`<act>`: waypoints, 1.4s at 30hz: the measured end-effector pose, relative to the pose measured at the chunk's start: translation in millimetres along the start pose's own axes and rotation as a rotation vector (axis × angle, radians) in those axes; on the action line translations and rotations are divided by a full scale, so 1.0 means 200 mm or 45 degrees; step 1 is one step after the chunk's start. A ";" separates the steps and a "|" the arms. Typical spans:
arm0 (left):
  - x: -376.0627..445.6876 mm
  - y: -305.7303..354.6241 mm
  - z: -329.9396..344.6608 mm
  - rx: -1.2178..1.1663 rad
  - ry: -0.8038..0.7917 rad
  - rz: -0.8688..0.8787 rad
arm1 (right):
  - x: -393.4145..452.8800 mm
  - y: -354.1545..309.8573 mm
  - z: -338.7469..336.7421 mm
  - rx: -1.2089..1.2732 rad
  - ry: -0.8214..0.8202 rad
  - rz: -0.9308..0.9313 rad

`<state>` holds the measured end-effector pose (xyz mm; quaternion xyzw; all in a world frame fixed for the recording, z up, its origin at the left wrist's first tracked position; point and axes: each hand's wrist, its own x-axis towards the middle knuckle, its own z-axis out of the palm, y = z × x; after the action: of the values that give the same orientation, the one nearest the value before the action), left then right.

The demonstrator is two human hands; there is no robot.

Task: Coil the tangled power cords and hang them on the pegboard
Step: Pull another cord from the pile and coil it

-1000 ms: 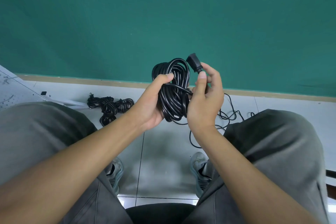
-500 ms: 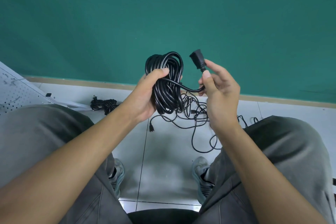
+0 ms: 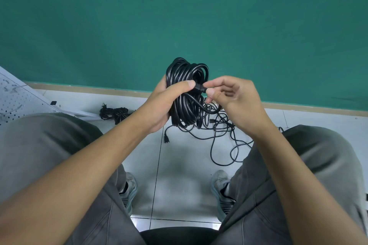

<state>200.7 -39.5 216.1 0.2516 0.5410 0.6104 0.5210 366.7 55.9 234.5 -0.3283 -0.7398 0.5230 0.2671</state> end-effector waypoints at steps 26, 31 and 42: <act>0.00 -0.10 0.07 0.208 -0.039 0.155 | 0.00 0.01 0.19 0.265 0.311 0.325; 0.01 -0.12 0.07 0.362 0.014 0.149 | 0.00 0.01 0.19 0.499 0.370 0.485; 0.00 -0.07 0.05 0.169 0.032 -0.126 | -0.01 0.01 0.21 0.524 0.337 0.520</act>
<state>215.1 -37.1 205.6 0.2508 0.5984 0.5499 0.5260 336.1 29.8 219.9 -0.4741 -0.4961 0.6574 0.3114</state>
